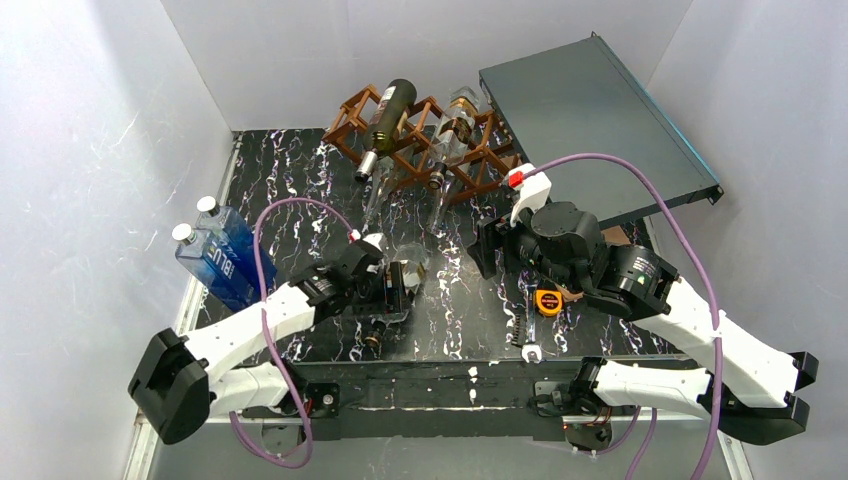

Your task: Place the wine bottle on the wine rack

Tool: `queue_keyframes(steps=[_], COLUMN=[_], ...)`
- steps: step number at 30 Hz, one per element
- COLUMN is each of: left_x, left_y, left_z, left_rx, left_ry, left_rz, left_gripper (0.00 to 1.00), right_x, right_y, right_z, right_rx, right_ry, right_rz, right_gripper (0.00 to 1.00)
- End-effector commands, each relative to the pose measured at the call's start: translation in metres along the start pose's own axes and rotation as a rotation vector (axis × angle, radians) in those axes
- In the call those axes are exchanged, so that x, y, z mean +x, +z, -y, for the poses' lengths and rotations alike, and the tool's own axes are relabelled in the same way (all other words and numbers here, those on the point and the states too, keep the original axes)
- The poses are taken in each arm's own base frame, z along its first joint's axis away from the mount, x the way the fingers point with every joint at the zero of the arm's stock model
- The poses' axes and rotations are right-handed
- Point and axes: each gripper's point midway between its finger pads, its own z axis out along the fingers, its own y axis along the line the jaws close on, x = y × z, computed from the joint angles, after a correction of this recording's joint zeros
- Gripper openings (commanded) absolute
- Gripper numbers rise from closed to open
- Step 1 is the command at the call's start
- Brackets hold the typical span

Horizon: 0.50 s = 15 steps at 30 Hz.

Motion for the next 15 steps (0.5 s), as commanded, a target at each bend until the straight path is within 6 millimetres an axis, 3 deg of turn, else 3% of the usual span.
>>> queue_keyframes(steps=[1,10,15], left_x=[-0.036,-0.056,-0.061], left_y=[-0.033,-0.046,-0.041], left_z=[0.047,0.06,0.056], left_rx=[0.276,0.383,0.376], left_ry=[-0.063,-0.153,-0.187], left_rz=[0.109,0.155,0.193], left_gripper=[0.0,0.0,0.0], right_x=[-0.01,-0.009,-0.007], right_y=[-0.002,-0.002,0.001], right_z=[-0.001,-0.002,-0.005], right_rx=[-0.004,-0.01,-0.018], right_ry=[0.009,0.011,0.013], right_rz=[0.043,0.038,0.031], right_gripper=[0.84,0.85,0.85])
